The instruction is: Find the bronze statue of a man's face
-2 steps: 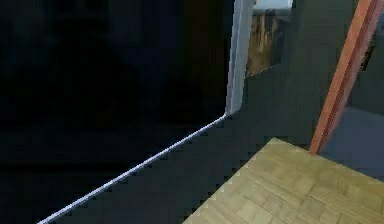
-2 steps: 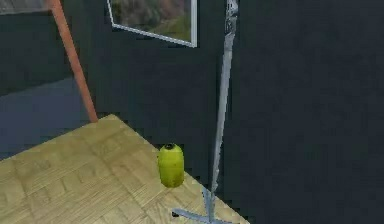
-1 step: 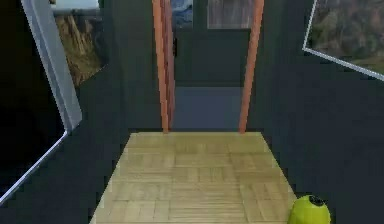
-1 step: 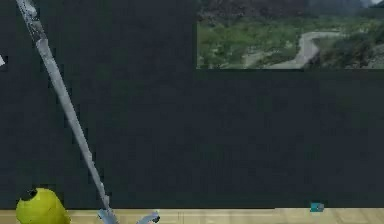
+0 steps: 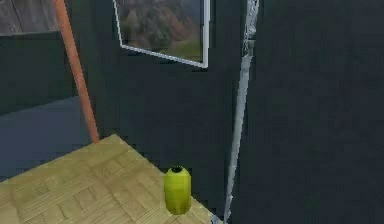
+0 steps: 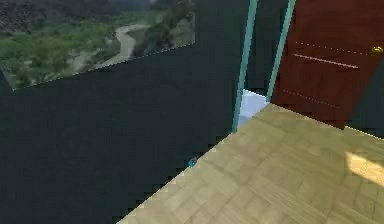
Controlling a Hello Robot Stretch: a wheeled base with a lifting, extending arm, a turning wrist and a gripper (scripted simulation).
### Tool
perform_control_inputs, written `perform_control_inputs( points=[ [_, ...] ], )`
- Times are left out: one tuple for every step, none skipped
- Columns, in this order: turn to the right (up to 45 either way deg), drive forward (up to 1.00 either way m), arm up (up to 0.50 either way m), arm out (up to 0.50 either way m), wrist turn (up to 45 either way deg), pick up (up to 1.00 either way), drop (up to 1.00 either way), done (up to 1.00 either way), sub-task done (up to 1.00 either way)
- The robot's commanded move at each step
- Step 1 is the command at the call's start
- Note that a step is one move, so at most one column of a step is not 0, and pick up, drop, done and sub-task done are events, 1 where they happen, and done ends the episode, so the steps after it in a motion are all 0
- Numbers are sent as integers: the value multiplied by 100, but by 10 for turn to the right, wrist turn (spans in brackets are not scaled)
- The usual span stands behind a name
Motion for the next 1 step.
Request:
perform_control_inputs(
  points=[
    [420, 0, 0, 0, 0, 0, 0, 0, 0]
  ],
)
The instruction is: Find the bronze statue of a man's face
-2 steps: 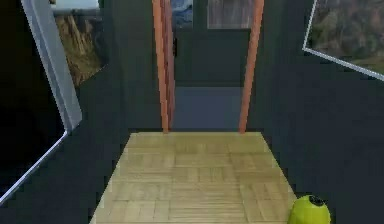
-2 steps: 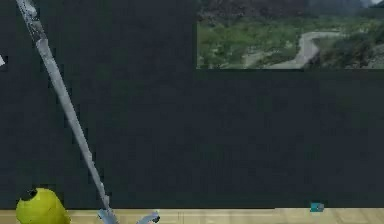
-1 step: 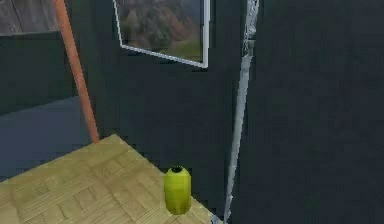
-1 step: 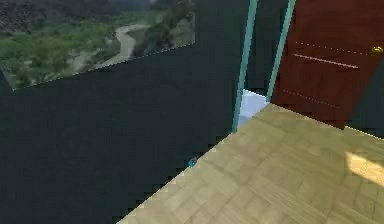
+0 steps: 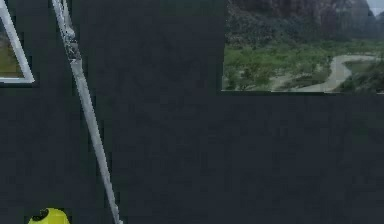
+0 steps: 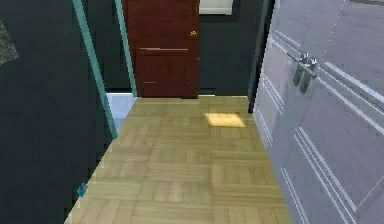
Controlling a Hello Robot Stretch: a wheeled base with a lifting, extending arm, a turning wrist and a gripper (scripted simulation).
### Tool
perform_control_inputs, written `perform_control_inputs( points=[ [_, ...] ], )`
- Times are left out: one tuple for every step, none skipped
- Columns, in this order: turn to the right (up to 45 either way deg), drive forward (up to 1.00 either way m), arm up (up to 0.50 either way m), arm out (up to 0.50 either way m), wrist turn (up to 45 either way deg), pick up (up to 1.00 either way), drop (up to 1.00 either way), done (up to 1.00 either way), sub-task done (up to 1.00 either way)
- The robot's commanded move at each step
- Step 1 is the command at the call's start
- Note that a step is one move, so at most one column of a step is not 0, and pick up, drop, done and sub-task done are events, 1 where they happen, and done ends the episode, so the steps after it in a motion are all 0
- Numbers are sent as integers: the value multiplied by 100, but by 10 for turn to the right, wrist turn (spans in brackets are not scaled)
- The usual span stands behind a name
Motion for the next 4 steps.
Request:
perform_control_inputs(
  points=[
    [30, 0, 0, 0, 0, 0, 0, 0, 0],
    [0, 20, 0, 0, 0, 0, 0, 0, 0],
    [450, 0, 0, 0, 0, 0, 0, 0, 0],
    [390, 0, 0, 0, 0, 0, 0, 0, 0]
  ],
)
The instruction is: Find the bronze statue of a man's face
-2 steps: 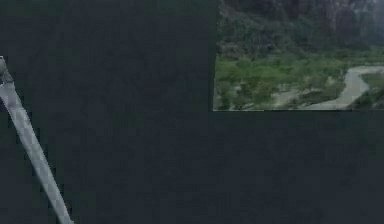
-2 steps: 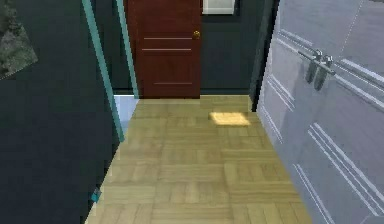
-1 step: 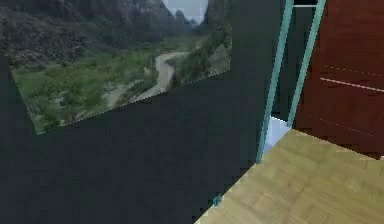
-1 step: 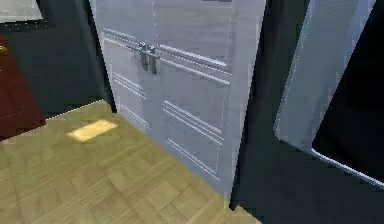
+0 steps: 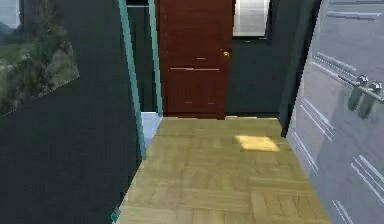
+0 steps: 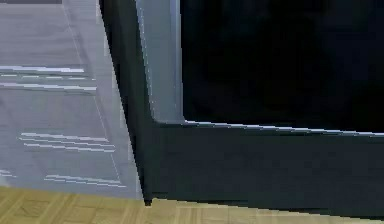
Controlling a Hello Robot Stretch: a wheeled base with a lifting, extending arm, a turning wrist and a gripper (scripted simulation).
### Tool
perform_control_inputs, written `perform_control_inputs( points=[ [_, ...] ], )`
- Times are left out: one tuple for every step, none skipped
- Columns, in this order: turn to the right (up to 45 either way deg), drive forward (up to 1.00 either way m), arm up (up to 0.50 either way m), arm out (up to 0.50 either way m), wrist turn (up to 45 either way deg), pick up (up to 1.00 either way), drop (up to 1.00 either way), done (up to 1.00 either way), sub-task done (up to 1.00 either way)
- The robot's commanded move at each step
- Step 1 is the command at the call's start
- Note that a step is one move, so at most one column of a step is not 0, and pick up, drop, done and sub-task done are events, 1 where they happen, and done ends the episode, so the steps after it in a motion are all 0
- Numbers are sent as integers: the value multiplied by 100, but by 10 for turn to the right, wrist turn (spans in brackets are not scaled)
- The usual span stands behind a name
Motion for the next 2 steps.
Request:
perform_control_inputs(
  points=[
    [0, 100, 0, 0, 0, 0, 0, 0, 0],
    [30, 0, 0, 0, 0, 0, 0, 0, 0]
  ],
)
